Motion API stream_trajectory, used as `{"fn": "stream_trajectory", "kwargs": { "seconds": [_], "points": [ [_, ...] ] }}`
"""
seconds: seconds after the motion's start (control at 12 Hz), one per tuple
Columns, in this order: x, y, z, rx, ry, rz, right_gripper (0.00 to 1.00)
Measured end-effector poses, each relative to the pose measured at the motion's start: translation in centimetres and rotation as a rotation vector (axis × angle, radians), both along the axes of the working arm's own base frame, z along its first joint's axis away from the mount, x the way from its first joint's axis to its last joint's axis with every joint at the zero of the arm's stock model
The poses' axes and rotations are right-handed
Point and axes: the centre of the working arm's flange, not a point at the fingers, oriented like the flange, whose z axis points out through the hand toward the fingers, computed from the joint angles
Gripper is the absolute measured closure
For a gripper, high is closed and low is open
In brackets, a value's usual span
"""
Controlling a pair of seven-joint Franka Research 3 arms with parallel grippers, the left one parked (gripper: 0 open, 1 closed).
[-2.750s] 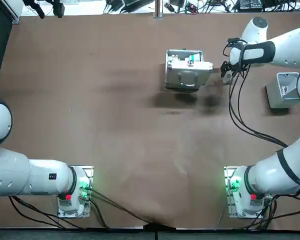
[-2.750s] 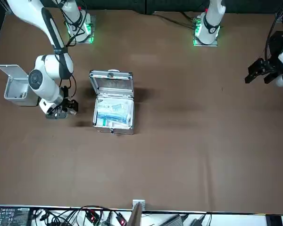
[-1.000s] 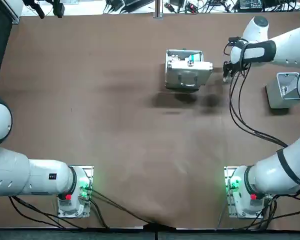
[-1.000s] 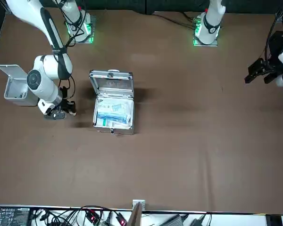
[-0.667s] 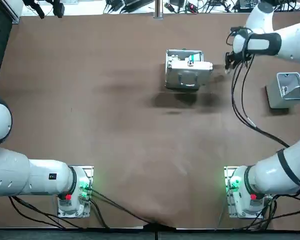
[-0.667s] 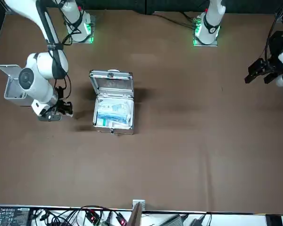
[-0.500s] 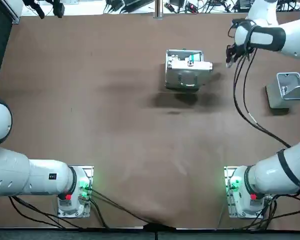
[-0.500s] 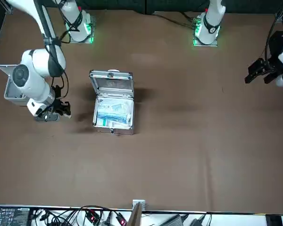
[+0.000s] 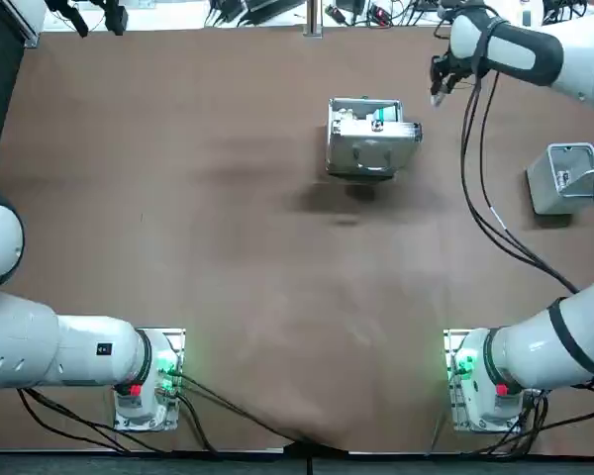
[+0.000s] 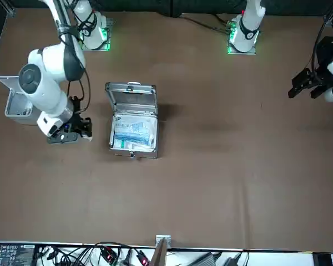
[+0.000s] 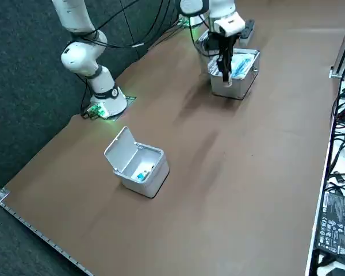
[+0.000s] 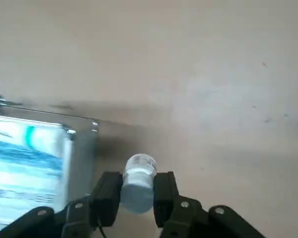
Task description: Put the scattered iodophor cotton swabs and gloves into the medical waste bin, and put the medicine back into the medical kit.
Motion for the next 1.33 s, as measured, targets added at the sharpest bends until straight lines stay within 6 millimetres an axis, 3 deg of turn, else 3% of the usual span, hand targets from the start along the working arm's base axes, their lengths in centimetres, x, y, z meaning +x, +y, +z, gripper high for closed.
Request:
{"fn": "stream_trajectory", "kwargs": {
  "seconds": [0.67,1.08,1.33],
  "points": [
    [1.1,11.8,1.4,0.031,-0.036,0.019,0.61],
    [2.3,16.9,1.0,0.037,-0.018,0.002,0.61],
    [2.7,18.8,0.1,0.04,-0.017,0.017,0.61]
  ]
}}
